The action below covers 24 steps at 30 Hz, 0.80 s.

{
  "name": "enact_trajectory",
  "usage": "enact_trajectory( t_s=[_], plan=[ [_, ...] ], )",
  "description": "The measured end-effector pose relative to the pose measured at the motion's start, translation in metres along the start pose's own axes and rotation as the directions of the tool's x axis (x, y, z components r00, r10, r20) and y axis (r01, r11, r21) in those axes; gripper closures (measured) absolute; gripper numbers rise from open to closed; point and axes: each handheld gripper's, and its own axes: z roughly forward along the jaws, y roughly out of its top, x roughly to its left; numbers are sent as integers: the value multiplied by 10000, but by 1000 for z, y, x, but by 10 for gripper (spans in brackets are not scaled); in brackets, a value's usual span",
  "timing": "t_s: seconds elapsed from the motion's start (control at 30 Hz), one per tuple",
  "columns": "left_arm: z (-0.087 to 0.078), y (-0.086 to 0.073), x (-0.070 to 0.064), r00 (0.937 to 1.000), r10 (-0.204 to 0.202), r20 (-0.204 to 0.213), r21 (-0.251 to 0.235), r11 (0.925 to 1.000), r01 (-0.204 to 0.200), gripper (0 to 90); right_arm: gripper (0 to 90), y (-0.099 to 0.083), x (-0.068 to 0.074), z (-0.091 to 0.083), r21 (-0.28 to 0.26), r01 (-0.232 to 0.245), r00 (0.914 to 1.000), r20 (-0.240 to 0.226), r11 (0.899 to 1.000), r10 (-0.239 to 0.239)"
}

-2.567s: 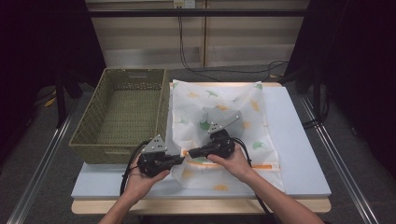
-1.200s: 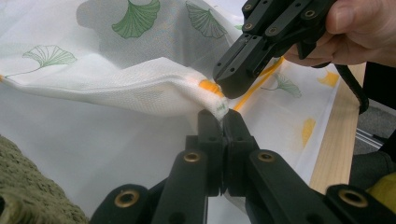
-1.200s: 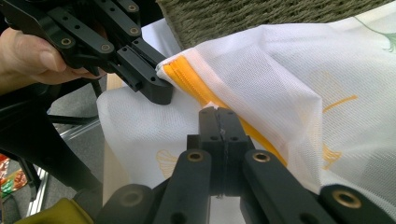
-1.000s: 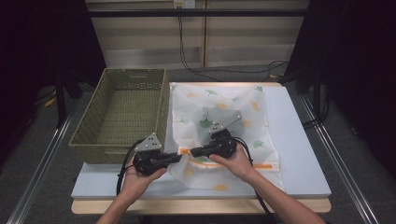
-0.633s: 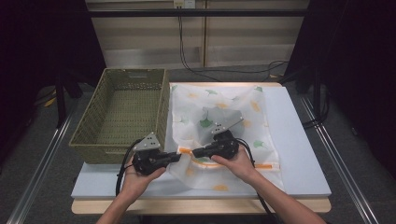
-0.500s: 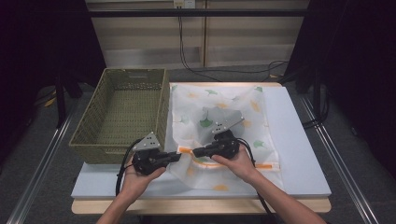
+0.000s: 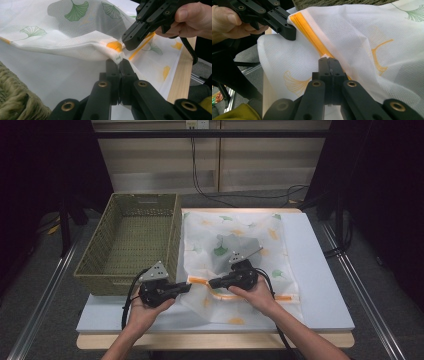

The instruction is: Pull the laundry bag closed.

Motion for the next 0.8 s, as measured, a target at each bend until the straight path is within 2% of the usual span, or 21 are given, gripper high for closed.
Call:
enact_trajectory(
  t_s=[0.1,0.17,0.47,0.8],
  plan=[
    [-1,1,0,10000,32,-36,57,10000,-32,880,900,0,0,0,12,4,10000,26,10000,-4],
    [-1,1,1,9999,-106,77,-133,9999,107,880,900,0,-1,-1,-10,-50,10000,10,10000,50],
    [-1,1,0,9999,-68,116,-121,9999,70,881,900,0,-2,-2,-21,-57,10000,3,10000,57],
    [-3,1,2,10000,-60,47,-105,9999,60,881,900,1,-1,-6,66,-49,9998,195,10000,48]
  ],
)
